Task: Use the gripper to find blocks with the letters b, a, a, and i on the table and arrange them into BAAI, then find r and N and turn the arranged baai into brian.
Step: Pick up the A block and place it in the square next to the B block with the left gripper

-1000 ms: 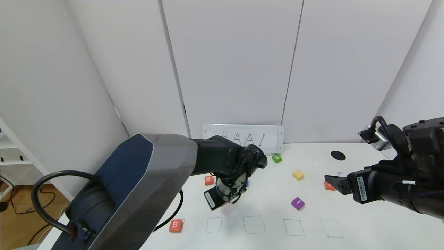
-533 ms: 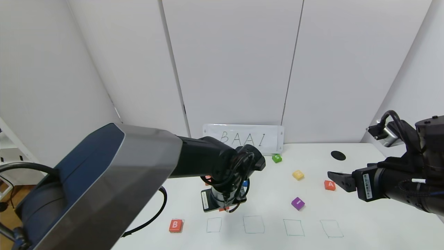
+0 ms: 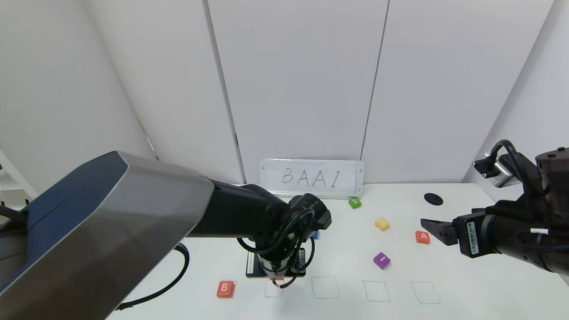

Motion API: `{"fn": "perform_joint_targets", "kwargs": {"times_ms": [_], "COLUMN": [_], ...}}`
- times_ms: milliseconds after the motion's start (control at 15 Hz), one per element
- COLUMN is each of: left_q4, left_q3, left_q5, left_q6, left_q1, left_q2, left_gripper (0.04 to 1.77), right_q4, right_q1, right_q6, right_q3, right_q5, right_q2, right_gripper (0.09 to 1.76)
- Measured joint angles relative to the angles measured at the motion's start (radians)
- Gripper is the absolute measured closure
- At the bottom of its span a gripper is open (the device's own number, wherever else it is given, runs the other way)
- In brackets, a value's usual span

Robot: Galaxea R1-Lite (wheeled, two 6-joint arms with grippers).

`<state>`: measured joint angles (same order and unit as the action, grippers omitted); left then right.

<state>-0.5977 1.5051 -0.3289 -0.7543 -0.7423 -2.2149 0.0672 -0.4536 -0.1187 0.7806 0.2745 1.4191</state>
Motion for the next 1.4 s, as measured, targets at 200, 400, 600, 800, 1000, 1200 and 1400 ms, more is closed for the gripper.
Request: {"fn": "perform_joint_targets", "kwargs": {"times_ms": [200, 400, 600, 800, 1000, 1200, 1400], "left_q4": [0.090, 0.212, 0.316, 0.326, 0.332, 0.414, 0.440], "left_q3": [-0.076, -0.179, -0.262, -0.295, -0.324, -0.351, -0.369], "left_q5": [0.025, 0.030, 0.036, 0.035, 0.040, 0.059, 0.064], "left_q6": [0.048, 0.077, 0.095, 0.093, 0.089, 0.086, 0.087], "left_q1": [0.002, 0.003, 0.004, 0.000, 0.004, 0.005, 0.005], "left_q2": [0.021, 0.035, 0.047, 0.057, 0.058, 0.050, 0.041], "left_gripper": [1.31, 1.31, 1.31, 1.31, 1.31, 1.31, 1.31], "right_q4": [0.000, 0.000, 0.000, 0.000, -0.001, 0.000, 0.000], "right_q1": [0.000, 0.000, 0.000, -0.005, -0.007, -0.011, -0.015], "right_q6": [0.001, 0.001, 0.000, -0.001, -0.001, -0.001, -0.001], "right_q3": [0.000, -0.002, -0.003, -0.004, -0.007, -0.009, -0.010], "right_q5": [0.000, 0.001, 0.001, 0.001, 0.001, 0.001, 0.002], "right_q2": [0.000, 0.004, 0.007, 0.011, 0.013, 0.015, 0.019], "right_gripper": [0.14, 0.14, 0.14, 0.14, 0.14, 0.14, 0.14]}}
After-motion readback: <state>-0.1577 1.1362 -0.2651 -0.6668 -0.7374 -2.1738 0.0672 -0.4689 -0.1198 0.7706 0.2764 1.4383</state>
